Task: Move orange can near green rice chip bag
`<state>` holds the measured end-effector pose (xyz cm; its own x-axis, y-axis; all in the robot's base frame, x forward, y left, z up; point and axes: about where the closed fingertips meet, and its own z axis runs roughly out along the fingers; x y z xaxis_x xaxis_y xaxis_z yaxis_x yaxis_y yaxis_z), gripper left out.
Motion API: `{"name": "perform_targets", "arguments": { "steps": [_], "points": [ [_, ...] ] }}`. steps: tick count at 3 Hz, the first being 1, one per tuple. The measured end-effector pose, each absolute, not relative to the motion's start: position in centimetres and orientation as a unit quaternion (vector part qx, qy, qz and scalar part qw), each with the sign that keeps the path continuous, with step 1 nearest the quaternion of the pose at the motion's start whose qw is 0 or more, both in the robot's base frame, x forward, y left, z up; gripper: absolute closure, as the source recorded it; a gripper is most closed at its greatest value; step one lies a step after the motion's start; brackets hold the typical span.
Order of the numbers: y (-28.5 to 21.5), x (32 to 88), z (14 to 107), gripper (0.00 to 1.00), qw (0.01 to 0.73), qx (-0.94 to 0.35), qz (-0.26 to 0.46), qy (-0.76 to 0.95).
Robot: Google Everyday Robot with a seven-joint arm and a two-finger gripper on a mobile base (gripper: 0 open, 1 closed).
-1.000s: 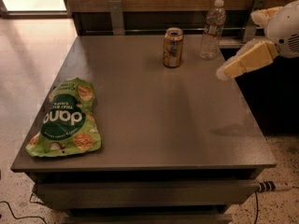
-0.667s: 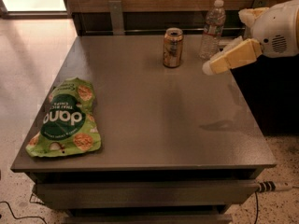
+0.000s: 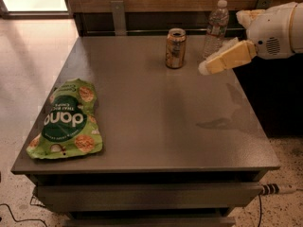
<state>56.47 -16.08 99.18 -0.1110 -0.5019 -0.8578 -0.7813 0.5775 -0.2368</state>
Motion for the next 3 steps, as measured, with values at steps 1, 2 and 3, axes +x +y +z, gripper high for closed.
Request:
{"name": "perform_targets", "arguments": {
  "steps": [1,2,3],
  "points": [
    [-14.6,58.4,98.5,0.00,0.520,-0.431,0.153,0.721],
    [-12.6,62.0,97.2,0.00,0.552,-0.410,0.183,0.703],
    [-11.6,64.1,96.3,0.00,0.564,-0.393,0.201,0.698]
  ]
}}
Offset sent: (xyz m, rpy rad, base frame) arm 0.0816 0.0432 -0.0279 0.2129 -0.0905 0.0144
